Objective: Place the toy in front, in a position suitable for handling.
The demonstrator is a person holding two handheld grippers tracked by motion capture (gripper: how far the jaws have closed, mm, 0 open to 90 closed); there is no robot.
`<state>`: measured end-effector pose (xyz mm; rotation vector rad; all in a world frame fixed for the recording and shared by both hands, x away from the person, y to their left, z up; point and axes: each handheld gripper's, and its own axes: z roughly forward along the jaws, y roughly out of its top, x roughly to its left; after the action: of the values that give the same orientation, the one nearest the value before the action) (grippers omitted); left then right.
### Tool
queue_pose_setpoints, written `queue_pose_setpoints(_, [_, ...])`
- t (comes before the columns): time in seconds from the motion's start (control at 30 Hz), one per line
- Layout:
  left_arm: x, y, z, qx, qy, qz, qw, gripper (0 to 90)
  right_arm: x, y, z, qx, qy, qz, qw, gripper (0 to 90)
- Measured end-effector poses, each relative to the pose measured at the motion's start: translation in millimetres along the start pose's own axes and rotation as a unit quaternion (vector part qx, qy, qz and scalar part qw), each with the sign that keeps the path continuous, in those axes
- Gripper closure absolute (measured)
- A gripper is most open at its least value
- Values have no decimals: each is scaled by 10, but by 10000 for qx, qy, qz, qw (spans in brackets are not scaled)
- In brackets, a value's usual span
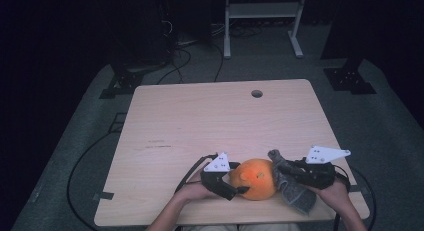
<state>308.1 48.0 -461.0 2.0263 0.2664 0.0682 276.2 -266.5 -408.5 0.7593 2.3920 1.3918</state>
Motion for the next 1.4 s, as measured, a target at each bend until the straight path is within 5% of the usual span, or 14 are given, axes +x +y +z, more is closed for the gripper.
queue_pose_setpoints(0.13, [-20,27,19,2,30,-2,10000,152,308,294,18,-299,273,-540,9977,754])
queue_pose_setpoints(0.27, [-26,24,11,-5,-96,20,10000,74,478,321,200,156,197,-983,9948,755])
queue_pose_setpoints(0.37, [-26,16,46,18,-71,22,10000,46,361,186,227,-12,452,-586,9973,754])
queue_pose_setpoints(0.47, [-53,53,124,123,-35,-16,9999,42,342,185,202,-50,452,-551,9974,755])
queue_pose_setpoints(0.63, [-144,225,34,37,303,-11,9995,257,337,239,133,-157,263,-587,9978,755])
queue_pose_setpoints(0.77, [-217,445,-125,-133,803,185,9965,291,362,334,-3,-629,83,-599,9962,755])
queue_pose_setpoints(0.87, [-277,567,-222,120,1108,458,9927,292,400,390,-34,-910,129,-554,9942,755])
queue_pose_setpoints(1.07, [-213,552,-240,463,1449,159,9882,291,488,399,50,-867,133,-611,9943,755])
queue_pose_setpoints(1.2, [-206,532,-220,500,1252,7,9909,284,471,355,171,-624,103,-580,9963,755])
queue_pose_setpoints(1.27, [-210,479,-148,676,1159,119,9909,265,411,297,229,-515,83,-467,9975,755])
queue_pose_setpoints(1.4, [-128,399,-177,353,920,267,9948,166,254,126,300,-457,136,-105,9988,755])
